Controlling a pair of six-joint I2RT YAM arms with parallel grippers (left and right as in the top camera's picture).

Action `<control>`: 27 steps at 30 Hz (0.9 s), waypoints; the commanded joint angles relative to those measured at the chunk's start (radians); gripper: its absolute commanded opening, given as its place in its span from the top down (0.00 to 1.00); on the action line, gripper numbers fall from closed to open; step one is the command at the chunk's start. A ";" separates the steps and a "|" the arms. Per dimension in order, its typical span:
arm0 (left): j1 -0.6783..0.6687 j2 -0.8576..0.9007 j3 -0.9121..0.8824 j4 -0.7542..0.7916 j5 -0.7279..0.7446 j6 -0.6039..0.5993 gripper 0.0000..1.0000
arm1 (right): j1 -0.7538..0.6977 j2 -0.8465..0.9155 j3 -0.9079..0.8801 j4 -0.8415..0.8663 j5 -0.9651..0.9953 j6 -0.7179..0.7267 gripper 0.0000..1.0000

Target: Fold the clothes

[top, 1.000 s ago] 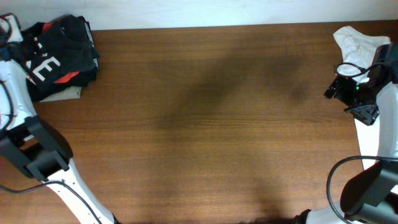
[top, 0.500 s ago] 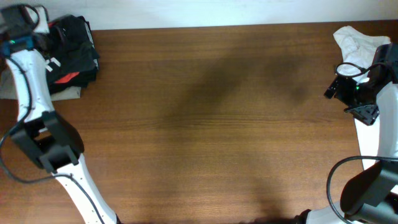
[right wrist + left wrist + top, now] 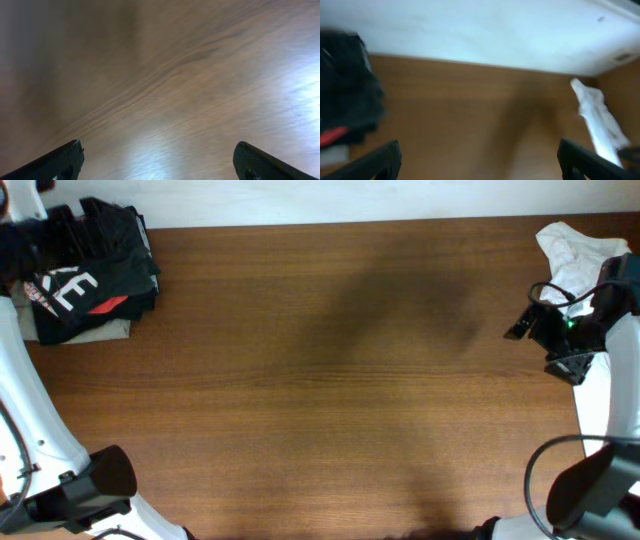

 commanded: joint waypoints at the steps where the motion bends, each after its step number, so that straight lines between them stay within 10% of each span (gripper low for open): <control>1: -0.002 -0.023 0.003 -0.073 0.053 0.001 0.01 | 0.069 -0.220 0.004 -0.012 -0.108 -0.036 0.01; 12: -0.002 -0.023 0.003 -0.087 0.053 0.001 0.01 | 0.234 -0.774 0.004 -0.050 0.064 -0.032 0.01; 27: -0.001 -0.023 0.003 -0.087 0.053 0.001 0.01 | 0.251 -0.819 -0.006 -0.042 0.079 -0.033 0.01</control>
